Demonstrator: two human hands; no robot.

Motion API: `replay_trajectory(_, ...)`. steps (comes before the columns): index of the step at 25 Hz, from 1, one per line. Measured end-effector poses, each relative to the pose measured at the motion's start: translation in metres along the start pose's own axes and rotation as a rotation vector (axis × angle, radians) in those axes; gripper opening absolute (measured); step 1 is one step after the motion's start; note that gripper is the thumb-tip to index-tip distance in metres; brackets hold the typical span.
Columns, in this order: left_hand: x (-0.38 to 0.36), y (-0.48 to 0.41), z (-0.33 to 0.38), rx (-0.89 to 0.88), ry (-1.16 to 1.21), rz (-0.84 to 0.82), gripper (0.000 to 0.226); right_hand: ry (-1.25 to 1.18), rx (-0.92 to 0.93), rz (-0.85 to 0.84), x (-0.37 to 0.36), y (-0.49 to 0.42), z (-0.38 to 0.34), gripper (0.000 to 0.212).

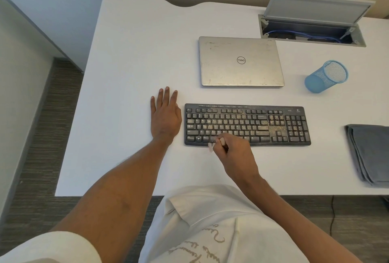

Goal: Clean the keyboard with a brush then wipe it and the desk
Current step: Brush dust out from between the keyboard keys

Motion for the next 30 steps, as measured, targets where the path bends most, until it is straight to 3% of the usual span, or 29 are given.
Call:
replay_trajectory(12, 0.000, 0.000, 0.000, 0.006, -0.003, -0.010, 0.056, -0.014, -0.012, 0.062, 0.009, -0.001, 0.002, 0.021)
replay_trajectory(18, -0.002, 0.000, -0.001, 0.008, -0.003, -0.019, 0.058, 0.126, 0.110, 0.070, 0.008, -0.003, -0.021, 0.009)
replay_trajectory(25, -0.002, 0.000, 0.001, 0.016, -0.007, -0.031, 0.058, 0.065, 0.065, 0.202, 0.045, -0.059, -0.001, 0.013)
replay_trajectory(30, -0.003, -0.001, 0.000, 0.013, -0.013, -0.029, 0.058, 0.121, 0.071, 0.195, 0.052, -0.102, -0.002, 0.012)
Point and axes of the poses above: each hand's wrist, its own y-axis away from the middle knuckle, its own x-axis out of the back of the hand, z = x × y, the point moved 10 cm from there along -y, towards the middle knuckle, and after that the axes turned 4 degrees about y, right-handed, at the moved point
